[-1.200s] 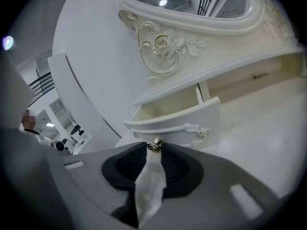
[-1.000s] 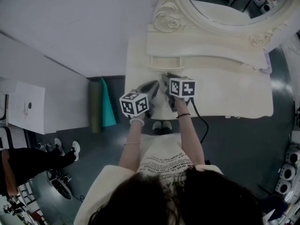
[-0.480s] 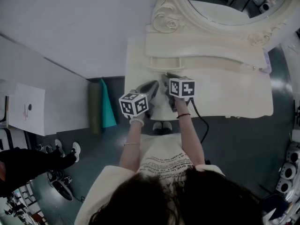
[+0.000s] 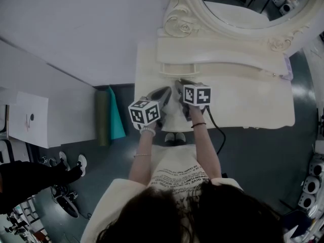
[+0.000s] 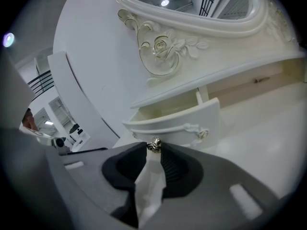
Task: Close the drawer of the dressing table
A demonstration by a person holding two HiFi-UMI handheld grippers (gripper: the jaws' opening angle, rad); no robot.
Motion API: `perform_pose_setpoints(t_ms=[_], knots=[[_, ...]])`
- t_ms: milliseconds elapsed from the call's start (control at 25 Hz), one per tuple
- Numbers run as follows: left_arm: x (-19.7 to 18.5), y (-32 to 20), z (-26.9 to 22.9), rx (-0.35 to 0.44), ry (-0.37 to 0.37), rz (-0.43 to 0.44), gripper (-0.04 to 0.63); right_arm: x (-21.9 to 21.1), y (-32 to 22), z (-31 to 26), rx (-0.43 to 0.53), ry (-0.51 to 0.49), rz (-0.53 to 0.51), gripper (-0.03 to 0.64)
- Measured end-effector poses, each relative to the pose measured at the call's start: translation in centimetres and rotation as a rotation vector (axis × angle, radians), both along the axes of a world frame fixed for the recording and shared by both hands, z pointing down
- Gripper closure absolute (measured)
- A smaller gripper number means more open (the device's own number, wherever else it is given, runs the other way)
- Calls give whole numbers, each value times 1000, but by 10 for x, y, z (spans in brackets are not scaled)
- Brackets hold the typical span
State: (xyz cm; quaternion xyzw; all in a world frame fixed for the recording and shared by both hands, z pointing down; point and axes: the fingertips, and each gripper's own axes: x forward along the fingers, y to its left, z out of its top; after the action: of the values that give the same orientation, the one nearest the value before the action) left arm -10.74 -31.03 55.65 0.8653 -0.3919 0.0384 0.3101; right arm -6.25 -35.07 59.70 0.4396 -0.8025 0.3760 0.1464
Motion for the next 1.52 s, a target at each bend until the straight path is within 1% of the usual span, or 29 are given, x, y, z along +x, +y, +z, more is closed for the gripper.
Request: perform_pose_setpoints(t_ms=[1520], knots=[[3, -33, -2, 5, 8, -8, 595, 2, -33, -2, 14, -1, -3, 522]])
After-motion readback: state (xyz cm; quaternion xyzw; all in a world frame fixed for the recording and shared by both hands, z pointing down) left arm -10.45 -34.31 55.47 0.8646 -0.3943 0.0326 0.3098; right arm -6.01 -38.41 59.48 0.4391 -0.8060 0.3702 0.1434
